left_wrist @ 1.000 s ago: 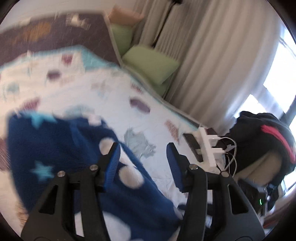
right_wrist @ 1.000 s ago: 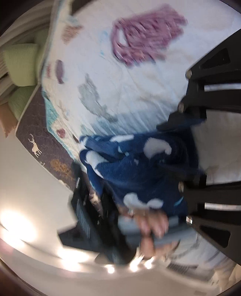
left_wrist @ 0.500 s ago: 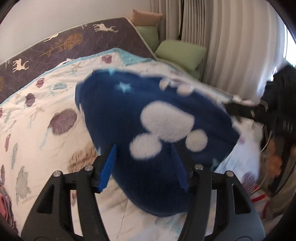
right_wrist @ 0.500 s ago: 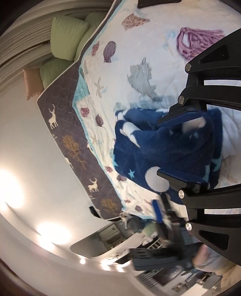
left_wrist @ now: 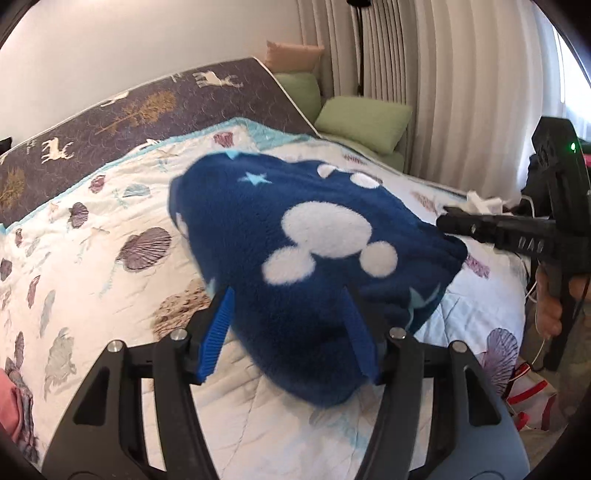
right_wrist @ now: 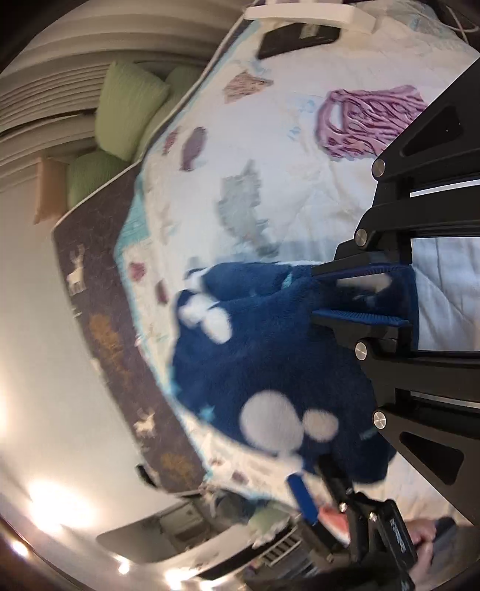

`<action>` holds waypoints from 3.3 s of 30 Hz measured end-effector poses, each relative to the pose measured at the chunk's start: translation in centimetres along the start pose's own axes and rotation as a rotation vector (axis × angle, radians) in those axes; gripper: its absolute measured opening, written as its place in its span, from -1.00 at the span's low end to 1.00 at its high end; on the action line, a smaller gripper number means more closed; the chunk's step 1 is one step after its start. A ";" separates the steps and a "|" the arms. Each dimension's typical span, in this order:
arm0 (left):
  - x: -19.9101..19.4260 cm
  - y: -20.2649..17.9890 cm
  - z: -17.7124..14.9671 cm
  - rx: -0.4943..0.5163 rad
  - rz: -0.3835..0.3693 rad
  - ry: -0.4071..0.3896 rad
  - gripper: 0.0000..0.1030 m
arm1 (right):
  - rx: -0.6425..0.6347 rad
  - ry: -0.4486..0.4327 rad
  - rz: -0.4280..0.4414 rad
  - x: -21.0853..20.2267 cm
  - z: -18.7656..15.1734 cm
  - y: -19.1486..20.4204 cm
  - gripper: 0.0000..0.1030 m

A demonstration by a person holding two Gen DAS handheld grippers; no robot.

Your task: Fold small clothes

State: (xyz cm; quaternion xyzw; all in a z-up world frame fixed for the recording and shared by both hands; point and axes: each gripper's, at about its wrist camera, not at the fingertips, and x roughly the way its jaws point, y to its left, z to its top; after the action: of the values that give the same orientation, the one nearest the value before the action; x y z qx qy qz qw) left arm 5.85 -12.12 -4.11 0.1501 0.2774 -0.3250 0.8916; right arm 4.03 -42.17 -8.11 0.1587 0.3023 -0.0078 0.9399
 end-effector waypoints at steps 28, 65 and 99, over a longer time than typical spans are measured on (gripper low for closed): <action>5.7 3.5 8.0 -0.058 -0.023 0.003 -0.09 | -0.102 0.055 0.184 3.7 10.1 4.8 -0.75; 21.9 8.3 7.4 -0.047 0.092 0.174 -0.06 | 0.081 0.443 0.148 27.5 13.1 1.3 -0.52; 11.0 4.5 3.0 -0.141 0.026 0.122 0.30 | -0.117 0.303 0.109 10.3 7.0 2.1 -0.30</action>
State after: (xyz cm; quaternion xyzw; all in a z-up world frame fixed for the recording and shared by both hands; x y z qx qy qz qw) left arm 17.02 -15.55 -7.76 0.1103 0.3514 -0.2833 0.8855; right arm 16.65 -41.44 -7.96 0.1191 0.4312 0.0851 0.8903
